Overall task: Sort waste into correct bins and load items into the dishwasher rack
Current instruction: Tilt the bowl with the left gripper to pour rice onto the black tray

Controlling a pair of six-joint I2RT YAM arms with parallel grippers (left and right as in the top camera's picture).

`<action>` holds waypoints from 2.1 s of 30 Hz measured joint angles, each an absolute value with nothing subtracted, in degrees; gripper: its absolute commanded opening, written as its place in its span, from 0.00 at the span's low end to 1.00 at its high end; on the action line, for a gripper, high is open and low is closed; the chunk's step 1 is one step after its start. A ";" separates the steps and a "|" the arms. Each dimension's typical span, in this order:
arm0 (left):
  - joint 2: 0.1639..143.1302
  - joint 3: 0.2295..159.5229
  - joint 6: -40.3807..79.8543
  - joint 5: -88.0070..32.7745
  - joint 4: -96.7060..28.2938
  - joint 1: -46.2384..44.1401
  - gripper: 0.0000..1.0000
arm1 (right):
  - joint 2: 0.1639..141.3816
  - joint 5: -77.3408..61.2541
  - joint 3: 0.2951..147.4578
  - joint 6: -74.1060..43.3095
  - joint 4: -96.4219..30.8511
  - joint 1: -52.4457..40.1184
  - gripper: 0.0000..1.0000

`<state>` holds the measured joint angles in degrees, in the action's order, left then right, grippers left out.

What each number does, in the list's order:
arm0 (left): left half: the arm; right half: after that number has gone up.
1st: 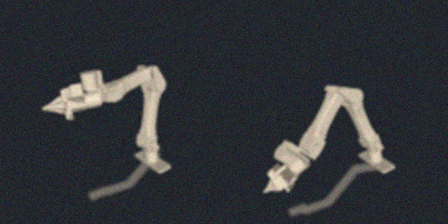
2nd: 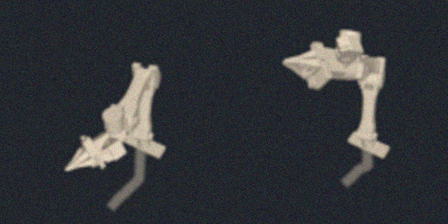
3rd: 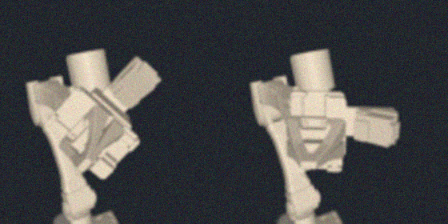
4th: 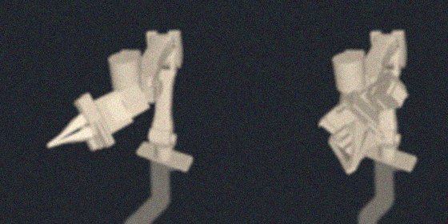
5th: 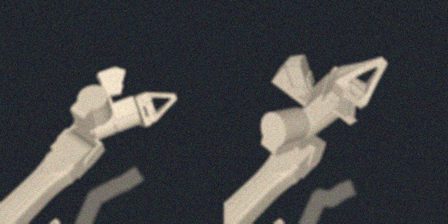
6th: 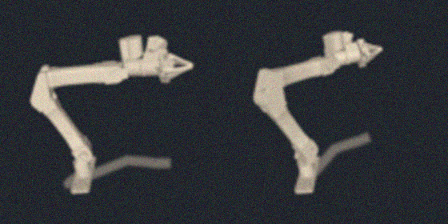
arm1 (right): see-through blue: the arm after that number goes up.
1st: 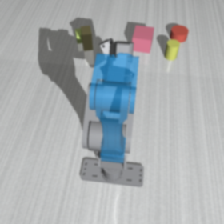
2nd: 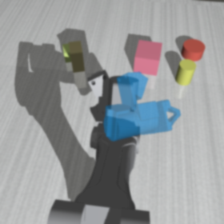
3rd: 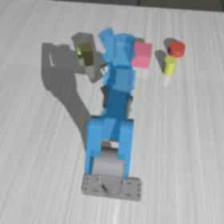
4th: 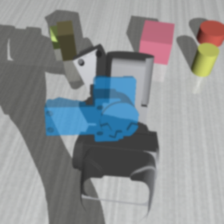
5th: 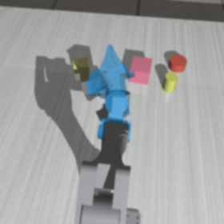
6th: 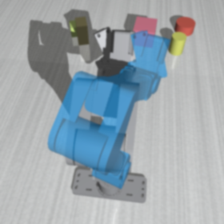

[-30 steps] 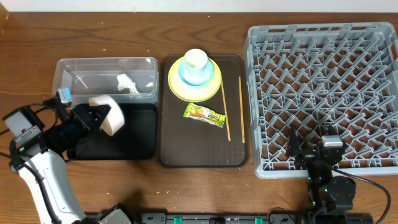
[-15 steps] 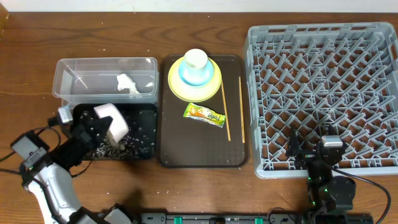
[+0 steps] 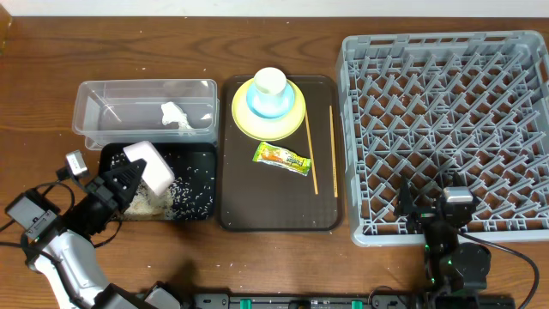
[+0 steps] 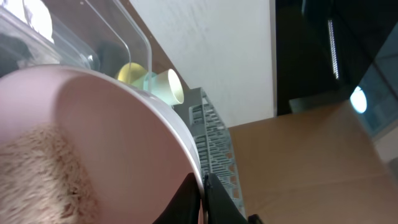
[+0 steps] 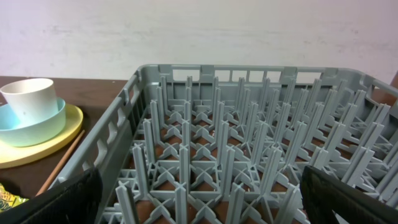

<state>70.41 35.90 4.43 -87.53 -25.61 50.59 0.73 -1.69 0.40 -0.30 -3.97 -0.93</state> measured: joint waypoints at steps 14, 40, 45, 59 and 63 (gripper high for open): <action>70.41 35.75 19.27 -88.20 -16.69 49.76 0.06 | 0.73 -1.69 0.40 -0.30 -3.97 -0.93 0.99; 70.41 35.70 31.88 -81.01 -8.38 46.65 0.06 | 0.73 -1.69 0.40 -0.30 -3.97 -0.93 0.99; 70.41 35.59 34.15 -79.18 -2.79 44.88 0.06 | 0.73 -1.69 0.40 -0.30 -3.97 -0.93 0.99; 70.52 35.59 36.71 -80.27 1.41 40.23 0.06 | 0.73 -1.69 0.40 -0.30 -3.97 -0.93 0.99; 70.70 35.59 38.35 -80.38 2.22 39.81 0.06 | 0.73 -1.69 0.40 -0.30 -3.97 -0.93 0.99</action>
<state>70.70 35.59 38.35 -80.38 2.22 39.81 0.73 -1.69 0.40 -0.30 -3.97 -0.93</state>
